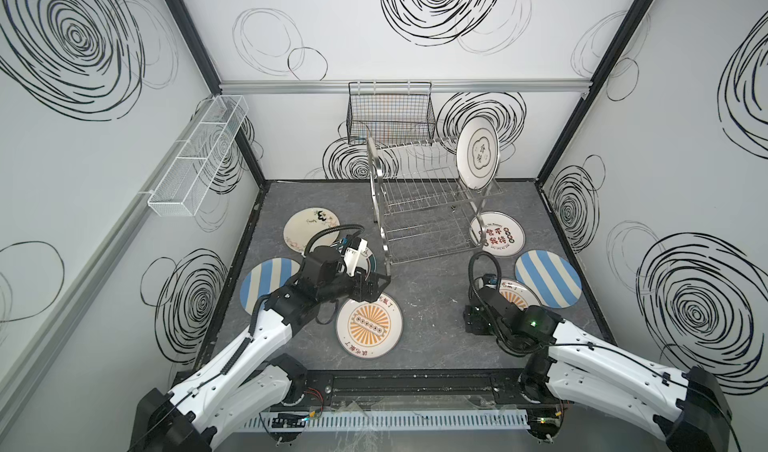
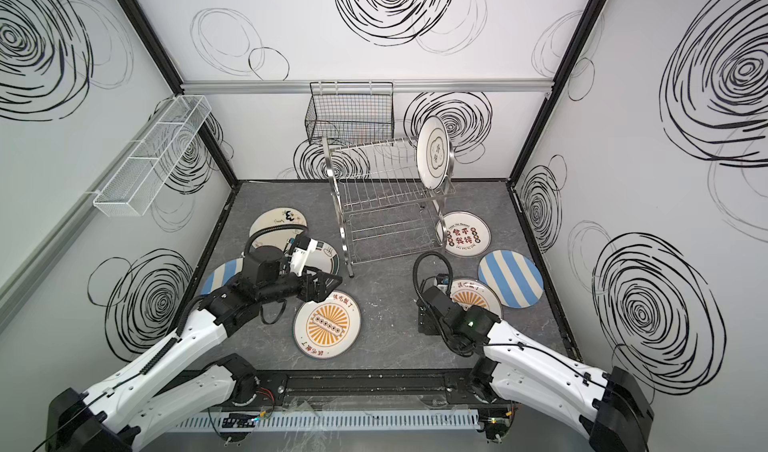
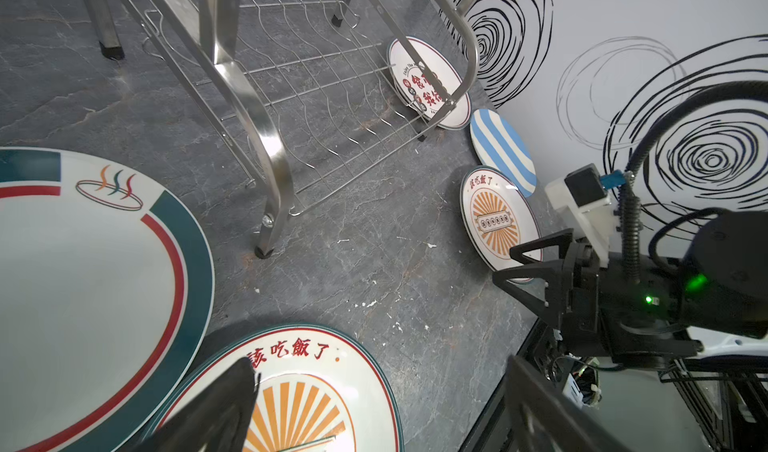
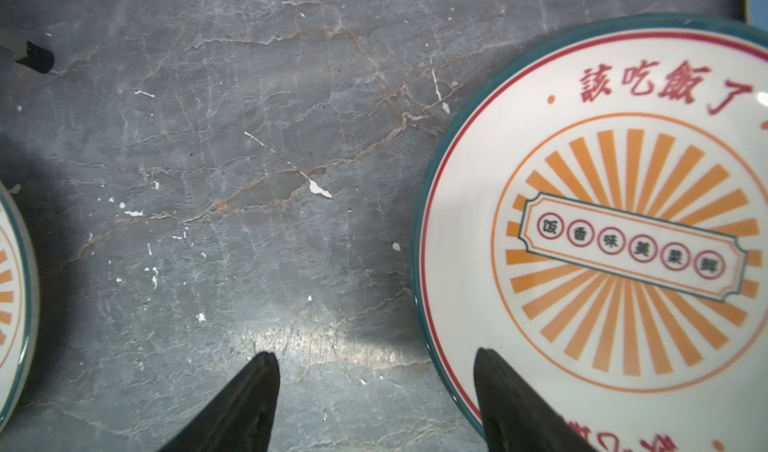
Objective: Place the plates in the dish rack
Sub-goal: 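Release the plate in the rack and move the right gripper toward the sunburst plate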
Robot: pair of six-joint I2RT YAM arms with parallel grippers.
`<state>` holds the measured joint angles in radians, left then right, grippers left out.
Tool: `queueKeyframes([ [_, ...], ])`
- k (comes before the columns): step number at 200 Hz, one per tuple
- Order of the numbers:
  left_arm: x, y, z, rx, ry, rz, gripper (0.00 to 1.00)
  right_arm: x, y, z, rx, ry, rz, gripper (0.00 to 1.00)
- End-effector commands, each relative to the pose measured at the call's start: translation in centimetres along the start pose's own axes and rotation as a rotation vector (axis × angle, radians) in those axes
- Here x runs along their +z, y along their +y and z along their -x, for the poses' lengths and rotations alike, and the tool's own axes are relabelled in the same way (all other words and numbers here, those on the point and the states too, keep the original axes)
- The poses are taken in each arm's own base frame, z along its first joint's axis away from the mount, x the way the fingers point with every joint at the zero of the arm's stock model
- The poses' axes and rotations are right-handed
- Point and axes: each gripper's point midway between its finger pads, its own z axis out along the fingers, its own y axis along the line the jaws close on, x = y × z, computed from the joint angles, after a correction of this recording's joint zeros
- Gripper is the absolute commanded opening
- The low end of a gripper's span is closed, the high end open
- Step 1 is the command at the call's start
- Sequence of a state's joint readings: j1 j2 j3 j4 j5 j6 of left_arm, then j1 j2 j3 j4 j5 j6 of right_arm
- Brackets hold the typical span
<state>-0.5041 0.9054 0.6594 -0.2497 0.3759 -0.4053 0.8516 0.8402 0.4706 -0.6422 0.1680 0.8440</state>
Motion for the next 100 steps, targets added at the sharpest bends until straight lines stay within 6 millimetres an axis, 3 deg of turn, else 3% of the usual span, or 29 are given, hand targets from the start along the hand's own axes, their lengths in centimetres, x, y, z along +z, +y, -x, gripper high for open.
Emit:
queueKeyframes([
  [1, -0.1, -0.4, 1.1, 0.016, -0.066, -0.017, 0.96, 0.3, 0.5, 1.4, 0.092, -0.07, 0.022, 0.78],
  [24, 0.0, -0.4, 1.0, 0.012, -0.068, -0.029, 0.96, 1.0, 1.0, 1.5, 0.112, -0.066, 0.033, 0.78],
  [73, 0.3, -0.5, 0.8, 0.016, -0.072, -0.042, 0.96, 2.0, -1.5, 2.2, 0.141, -0.063, -0.118, 0.79],
  [100, 0.2, -0.5, 0.8, 0.016, -0.074, -0.044, 0.96, 2.6, -1.5, 2.4, 0.138, -0.06, -0.093, 0.79],
])
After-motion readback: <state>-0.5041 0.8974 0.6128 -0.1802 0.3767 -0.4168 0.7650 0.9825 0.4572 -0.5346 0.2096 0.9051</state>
